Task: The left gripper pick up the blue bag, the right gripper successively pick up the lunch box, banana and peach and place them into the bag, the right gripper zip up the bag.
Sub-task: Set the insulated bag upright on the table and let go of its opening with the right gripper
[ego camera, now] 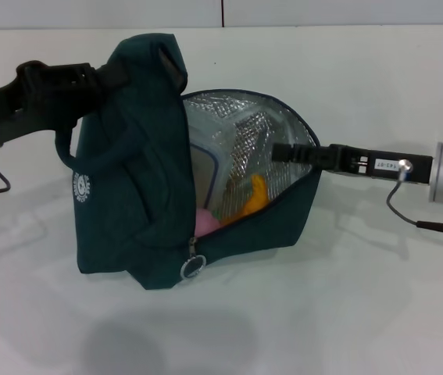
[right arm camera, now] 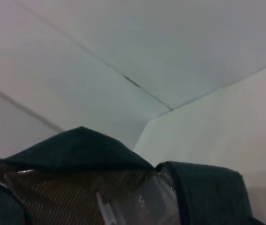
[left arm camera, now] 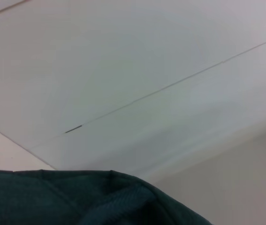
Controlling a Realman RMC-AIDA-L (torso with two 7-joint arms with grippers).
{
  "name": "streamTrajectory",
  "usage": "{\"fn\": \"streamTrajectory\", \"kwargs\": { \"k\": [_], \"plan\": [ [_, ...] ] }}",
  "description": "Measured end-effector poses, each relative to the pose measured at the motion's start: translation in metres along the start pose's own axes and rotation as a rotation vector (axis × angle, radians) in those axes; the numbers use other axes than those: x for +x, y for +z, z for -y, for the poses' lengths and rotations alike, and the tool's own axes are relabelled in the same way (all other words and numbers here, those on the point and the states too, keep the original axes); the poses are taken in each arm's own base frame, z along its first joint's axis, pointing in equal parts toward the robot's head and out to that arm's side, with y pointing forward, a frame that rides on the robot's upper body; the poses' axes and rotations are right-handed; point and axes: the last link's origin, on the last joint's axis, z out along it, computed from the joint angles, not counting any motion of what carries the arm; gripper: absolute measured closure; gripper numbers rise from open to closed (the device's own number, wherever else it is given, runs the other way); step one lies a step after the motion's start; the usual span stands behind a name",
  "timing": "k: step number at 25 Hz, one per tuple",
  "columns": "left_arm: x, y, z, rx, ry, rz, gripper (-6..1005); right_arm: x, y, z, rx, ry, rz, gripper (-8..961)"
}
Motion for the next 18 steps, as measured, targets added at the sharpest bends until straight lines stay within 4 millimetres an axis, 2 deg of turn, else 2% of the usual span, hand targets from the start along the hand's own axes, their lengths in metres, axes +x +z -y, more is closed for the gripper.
{"fn": "streamTrajectory", "kwargs": {
  "k": [10, 18],
  "plan": [
    [0.001, 0.002, -0.001, -0.003, 0.004, 0.006, 950, -0.003, -0.003, -0.005, -0.021, -0.074, 0.019, 531],
    [0.001, 0.006, -0.002, -0.012, -0.004, 0.027, 950, -0.007, -0.008, -0.013, -0.075, -0.107, 0.044, 774]
  ]
}}
